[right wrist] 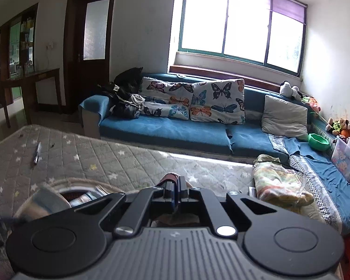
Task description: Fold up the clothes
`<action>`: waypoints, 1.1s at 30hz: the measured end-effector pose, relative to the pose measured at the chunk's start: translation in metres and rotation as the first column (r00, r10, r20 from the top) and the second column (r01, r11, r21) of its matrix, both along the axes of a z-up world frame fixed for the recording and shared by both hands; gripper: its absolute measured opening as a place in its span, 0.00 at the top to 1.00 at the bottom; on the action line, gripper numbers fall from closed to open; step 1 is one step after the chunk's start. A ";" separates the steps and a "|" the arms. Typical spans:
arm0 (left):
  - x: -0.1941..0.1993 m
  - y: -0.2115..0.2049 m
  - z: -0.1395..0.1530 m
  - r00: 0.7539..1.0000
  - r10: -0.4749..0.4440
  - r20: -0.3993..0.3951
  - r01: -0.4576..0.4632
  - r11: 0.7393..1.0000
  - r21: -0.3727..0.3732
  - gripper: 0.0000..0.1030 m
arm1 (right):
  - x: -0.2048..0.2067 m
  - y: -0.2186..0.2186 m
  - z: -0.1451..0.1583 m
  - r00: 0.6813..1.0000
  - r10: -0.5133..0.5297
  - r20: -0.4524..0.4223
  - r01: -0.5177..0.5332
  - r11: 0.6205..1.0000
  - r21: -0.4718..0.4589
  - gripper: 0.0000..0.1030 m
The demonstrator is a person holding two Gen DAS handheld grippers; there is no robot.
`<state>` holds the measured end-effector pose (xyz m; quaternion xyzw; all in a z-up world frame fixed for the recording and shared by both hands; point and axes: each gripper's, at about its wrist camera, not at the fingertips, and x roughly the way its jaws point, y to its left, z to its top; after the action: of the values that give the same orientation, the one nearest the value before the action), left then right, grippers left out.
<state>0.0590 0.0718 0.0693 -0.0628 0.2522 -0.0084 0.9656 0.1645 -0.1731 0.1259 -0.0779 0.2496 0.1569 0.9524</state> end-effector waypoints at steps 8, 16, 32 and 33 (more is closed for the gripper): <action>0.066 0.062 0.075 0.989 0.129 0.071 -0.127 0.991 -0.033 0.98 | 0.046 0.019 0.030 1.000 0.013 0.006 -0.014 1.000 0.008 0.98; 0.055 0.092 0.146 0.955 0.177 0.238 -0.165 0.984 -0.070 0.98 | 0.039 0.026 0.090 0.976 0.055 0.210 -0.070 0.996 0.060 0.98; 0.038 0.108 0.116 0.965 0.219 0.145 -0.207 0.974 -0.093 0.98 | 0.017 0.065 0.077 0.979 0.116 0.165 -0.096 0.988 -0.123 0.98; 0.043 0.112 0.120 0.963 0.226 0.143 -0.213 0.972 -0.101 0.98 | 0.025 0.069 0.078 0.980 0.104 0.168 -0.080 0.987 -0.142 0.98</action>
<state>0.1018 0.1835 0.1892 -0.1304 0.1678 0.0832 0.9736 0.1891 -0.1046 0.2036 -0.1671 0.1714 0.1762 0.9548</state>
